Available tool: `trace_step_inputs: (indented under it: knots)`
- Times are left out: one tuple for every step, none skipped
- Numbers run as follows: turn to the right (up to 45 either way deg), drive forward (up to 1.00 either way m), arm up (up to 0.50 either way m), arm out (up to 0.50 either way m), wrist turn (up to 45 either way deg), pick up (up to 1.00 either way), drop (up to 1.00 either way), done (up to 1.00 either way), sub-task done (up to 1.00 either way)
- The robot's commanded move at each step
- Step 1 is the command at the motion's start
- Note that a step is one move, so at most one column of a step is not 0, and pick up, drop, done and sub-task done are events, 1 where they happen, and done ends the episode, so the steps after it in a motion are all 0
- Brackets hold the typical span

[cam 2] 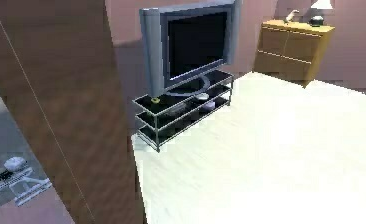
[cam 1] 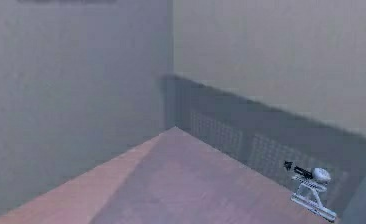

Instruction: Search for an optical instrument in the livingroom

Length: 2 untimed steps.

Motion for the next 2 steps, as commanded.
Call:
trace_step_inputs:
  knots:
    - [45.0, 0.00, 0.00, 0.00, 0.0, 0.00, 0.00, 0.00, 0.00]
    - [-45.0, 0.00, 0.00, 0.00, 0.0, 0.00, 0.00, 0.00, 0.00]
